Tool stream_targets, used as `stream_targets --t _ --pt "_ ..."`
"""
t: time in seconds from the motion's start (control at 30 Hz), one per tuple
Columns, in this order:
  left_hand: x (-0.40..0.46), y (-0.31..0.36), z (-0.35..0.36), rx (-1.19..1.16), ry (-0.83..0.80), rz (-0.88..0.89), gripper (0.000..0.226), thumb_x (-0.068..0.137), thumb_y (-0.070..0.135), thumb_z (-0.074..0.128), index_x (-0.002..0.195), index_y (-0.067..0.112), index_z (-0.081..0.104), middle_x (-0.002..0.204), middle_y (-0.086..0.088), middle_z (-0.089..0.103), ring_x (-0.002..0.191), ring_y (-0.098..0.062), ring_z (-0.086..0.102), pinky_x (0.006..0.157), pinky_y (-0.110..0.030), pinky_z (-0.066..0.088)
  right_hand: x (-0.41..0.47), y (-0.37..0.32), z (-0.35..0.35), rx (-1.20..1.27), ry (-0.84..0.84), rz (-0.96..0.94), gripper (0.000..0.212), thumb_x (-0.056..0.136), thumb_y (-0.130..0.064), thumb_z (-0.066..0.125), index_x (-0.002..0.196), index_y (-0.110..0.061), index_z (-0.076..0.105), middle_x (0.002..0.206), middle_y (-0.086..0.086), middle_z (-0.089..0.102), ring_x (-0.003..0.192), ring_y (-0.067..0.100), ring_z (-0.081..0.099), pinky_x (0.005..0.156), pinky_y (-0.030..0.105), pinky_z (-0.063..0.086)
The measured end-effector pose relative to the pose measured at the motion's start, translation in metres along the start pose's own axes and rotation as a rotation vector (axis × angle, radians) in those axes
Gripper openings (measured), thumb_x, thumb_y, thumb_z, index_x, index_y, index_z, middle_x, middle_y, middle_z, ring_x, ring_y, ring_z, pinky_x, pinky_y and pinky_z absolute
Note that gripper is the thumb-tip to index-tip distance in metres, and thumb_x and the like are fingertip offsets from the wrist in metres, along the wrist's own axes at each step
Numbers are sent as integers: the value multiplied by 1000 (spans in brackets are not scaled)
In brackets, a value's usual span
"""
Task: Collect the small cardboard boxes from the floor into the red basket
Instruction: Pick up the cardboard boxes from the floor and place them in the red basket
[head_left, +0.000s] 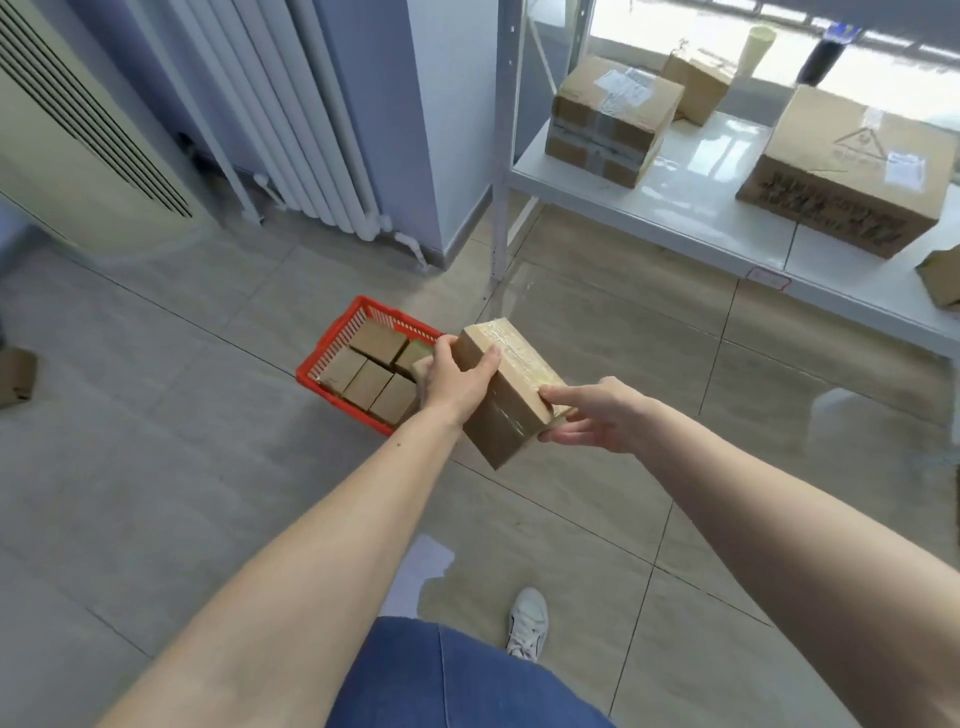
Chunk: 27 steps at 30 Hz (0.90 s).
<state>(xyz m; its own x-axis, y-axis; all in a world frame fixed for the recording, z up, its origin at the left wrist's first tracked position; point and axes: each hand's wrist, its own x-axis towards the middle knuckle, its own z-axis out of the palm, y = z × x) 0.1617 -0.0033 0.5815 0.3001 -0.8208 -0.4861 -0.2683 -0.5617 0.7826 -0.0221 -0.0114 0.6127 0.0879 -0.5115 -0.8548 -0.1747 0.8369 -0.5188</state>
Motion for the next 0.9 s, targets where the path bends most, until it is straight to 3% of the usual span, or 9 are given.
stream_targets --t 0.13,0.23,0.37,0.47,0.53,0.63,0.7,0.77,0.9 --pt "49 -1 -37 -15 -54 -37 69 76 63 64 135 41 37 135 -7 32 113 -23 44 105 -44 45 31 -30 47 27 -14 12 49 82 -19 79 119 5 58 101 25 74 86 36 76 66 32 64" --pt "90 -3 -72 -3 -150 -52 90 64 68 69 142 43 29 145 -9 28 122 -27 47 102 -48 49 55 -50 90 67 -19 -1 54 83 -18 78 126 0 50 105 23 73 81 36 76 59 31 63" --pt "143 -11 -118 74 -278 -49 100 72 60 69 151 45 10 152 -4 21 135 -30 38 106 -53 44 82 -63 147 167 -7 14 43 85 -16 77 121 -1 59 97 20 75 71 30 75 51 27 59" --pt "174 -15 -139 174 -388 -39 115 61 68 63 152 43 -3 157 -8 24 141 -30 36 111 -52 39 106 -64 183 253 58 13 44 82 -14 79 119 -1 60 98 19 75 66 27 75 53 28 61" --pt "193 -20 -142 224 -456 -18 111 61 67 59 152 42 0 156 -7 33 140 -28 38 112 -51 38 125 -65 201 319 128 12 48 79 -12 81 120 -1 58 102 20 73 66 27 76 51 28 60" --pt "215 -21 -141 260 -499 31 92 80 47 57 154 33 6 152 -6 41 138 -26 41 114 -49 36 152 -71 214 385 195 23 51 78 -11 82 122 -1 57 106 20 73 71 28 76 54 31 61" --pt "233 -22 -138 302 -523 48 79 91 33 54 155 24 9 149 -8 45 136 -26 44 113 -46 37 169 -74 216 397 232 22 46 80 -11 80 120 -1 58 105 19 73 73 30 77 63 36 64" --pt "250 -25 -135 340 -543 49 76 92 34 51 156 24 11 150 -9 44 136 -27 44 114 -46 37 186 -77 216 401 263 32 41 82 -11 79 117 -1 60 104 19 73 76 32 77 74 42 63" --pt "279 -31 -128 335 -600 71 72 95 20 51 156 20 13 147 -7 48 132 -24 48 113 -42 39 220 -79 220 391 341 61 32 79 -13 81 105 -4 64 101 18 74 78 33 76 77 46 63"
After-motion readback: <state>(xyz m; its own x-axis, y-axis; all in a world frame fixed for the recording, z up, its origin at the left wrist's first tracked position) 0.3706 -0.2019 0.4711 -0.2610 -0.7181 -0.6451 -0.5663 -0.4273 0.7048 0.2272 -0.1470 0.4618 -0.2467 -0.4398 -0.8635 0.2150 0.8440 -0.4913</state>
